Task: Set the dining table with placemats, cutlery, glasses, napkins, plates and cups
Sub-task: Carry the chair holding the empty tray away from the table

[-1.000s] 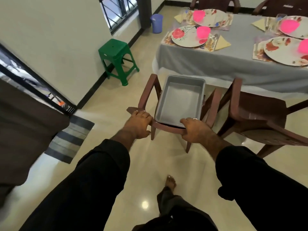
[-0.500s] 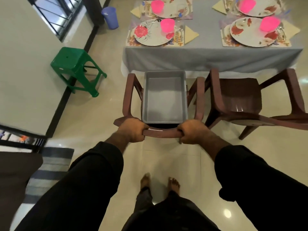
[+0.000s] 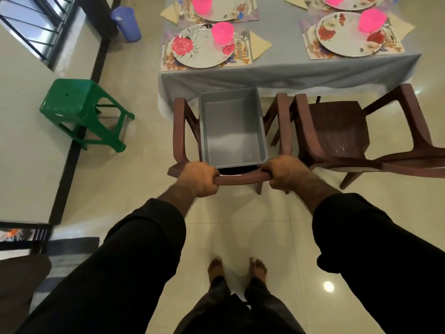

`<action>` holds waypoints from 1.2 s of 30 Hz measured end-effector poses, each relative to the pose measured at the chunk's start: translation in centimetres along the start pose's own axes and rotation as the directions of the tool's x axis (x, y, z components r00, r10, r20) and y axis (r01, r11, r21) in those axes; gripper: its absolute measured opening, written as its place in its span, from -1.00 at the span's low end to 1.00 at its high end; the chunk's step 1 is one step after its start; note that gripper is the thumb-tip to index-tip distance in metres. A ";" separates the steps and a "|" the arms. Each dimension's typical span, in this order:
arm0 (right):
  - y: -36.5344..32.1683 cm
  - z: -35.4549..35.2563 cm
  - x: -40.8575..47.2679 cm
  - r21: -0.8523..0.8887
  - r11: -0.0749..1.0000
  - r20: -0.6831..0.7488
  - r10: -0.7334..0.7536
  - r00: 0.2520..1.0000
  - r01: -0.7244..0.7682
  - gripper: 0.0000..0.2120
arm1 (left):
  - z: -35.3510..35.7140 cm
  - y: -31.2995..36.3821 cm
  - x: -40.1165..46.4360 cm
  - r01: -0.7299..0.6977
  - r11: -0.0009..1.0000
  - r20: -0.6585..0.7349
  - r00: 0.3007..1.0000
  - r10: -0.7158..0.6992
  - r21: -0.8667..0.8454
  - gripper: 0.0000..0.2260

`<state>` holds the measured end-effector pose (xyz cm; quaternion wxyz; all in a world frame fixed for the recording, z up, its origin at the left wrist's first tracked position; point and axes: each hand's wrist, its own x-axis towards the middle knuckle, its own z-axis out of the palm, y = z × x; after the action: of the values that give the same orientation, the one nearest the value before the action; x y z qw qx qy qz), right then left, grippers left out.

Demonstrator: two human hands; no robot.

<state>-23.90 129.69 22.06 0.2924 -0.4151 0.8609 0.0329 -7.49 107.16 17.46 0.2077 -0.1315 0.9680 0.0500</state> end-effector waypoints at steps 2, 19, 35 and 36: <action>0.3 0.3 0.0 0.010 1.000 -0.005 0.001 1.000 -0.001 -0.78 | 0.0 0.2 -0.1 -0.001 1.000 0.002 1.000 0.001 -0.008 -0.75; 0.5 0.6 1.6 -0.048 0.993 -0.027 -0.111 0.993 0.110 -0.86 | 0.1 -1.0 -0.6 0.004 1.000 -0.032 0.999 -0.004 -0.002 -0.56; -0.7 1.3 2.0 -0.054 0.990 -0.047 -0.136 0.990 0.133 -0.86 | -0.1 -2.3 -1.4 0.003 0.999 0.020 1.000 -0.002 -0.036 -0.51; -0.6 1.3 2.0 -0.052 0.990 -0.045 -0.131 0.990 0.129 -0.86 | 0.0 -2.4 -1.4 0.004 0.999 0.022 1.000 -0.003 -0.036 -0.51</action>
<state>-23.77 128.29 20.02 0.2627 -0.4781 0.8377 0.0250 -5.65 105.22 17.95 0.2158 -0.1363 0.9645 0.0685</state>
